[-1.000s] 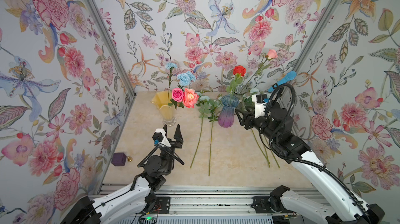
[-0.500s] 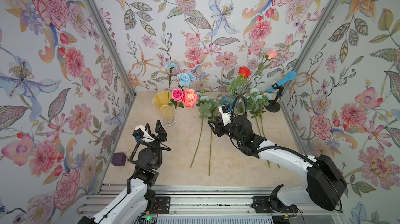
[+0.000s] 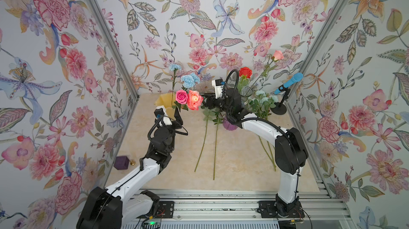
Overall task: Pick out blue flowers from the vase
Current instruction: Move the vase to the center of the board.
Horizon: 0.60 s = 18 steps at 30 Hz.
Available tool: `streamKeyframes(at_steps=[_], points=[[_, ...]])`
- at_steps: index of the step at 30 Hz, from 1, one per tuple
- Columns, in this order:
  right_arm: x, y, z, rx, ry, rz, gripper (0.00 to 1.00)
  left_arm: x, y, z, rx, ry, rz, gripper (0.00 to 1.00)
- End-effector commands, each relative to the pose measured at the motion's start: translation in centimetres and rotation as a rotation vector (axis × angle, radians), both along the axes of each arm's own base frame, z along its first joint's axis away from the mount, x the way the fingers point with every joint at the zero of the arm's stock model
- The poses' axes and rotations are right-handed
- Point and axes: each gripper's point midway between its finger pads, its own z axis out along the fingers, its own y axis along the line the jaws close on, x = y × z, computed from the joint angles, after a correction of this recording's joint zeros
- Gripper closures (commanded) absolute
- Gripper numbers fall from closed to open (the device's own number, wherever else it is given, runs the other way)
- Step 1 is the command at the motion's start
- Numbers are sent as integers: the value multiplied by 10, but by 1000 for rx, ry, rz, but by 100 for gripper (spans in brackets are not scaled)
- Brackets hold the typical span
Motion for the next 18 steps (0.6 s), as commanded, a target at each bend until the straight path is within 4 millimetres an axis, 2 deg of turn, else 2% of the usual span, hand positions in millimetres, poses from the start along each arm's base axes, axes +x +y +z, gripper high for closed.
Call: streamKeyframes(at_steps=[1,9,14,18], points=[[-11,15,-3,-21,34,83,48,12,7,1,128,57,102,28],[-22,27,-16,-61,56,139,48,34,21,25,189,31,219,29],[-26,38,-27,-93,72,175,47,52,41,24,188,42,270,29],[-21,42,-30,-81,70,184,48,53,57,27,173,31,296,30]])
